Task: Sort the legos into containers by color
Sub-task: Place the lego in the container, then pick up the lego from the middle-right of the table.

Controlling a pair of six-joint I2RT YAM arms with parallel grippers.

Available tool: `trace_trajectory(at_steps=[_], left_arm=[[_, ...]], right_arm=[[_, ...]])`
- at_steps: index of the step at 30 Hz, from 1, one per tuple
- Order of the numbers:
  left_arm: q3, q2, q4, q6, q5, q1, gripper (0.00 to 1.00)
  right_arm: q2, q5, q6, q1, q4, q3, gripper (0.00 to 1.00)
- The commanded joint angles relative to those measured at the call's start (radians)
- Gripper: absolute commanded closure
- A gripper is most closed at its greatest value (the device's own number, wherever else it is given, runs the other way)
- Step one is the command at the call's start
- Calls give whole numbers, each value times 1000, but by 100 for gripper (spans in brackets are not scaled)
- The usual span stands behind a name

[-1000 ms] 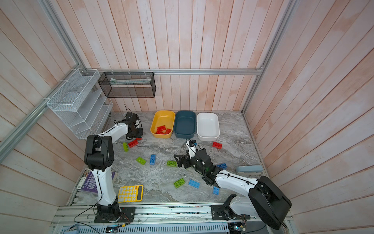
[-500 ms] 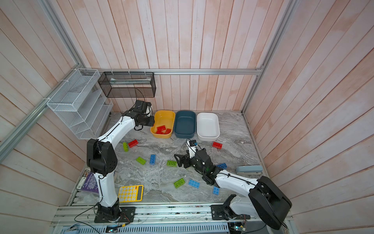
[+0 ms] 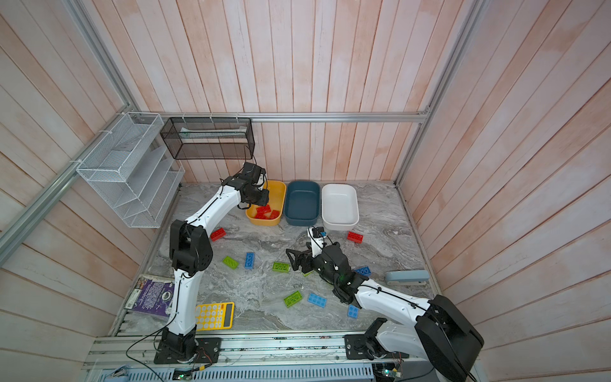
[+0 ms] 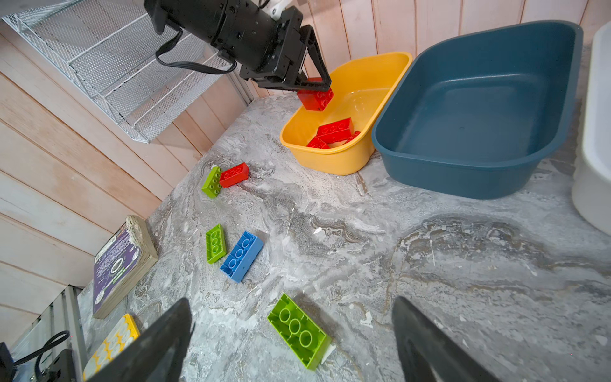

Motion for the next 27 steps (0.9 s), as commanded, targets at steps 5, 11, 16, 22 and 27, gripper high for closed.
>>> trace_trajectory(at_steps=[5, 11, 16, 22, 27], left_arm=[[78, 0, -26, -14, -2, -2, 30], [53, -86, -38, -23, -4, -14, 24], [-169, -299, 54, -36, -25, -51, 24], [-548, -631, 214, -81, -36, -92, 24], [-804, -881, 272, -116, -44, -96, 23]], right_arm=[[-32, 40, -3, 5, -37, -1, 1], [-93, 113, 39, -65, -200, 35, 1], [-111, 110, 59, -213, -396, 110, 1], [-94, 74, 68, -442, -521, 158, 1], [2, 146, 78, -532, -557, 174, 1]])
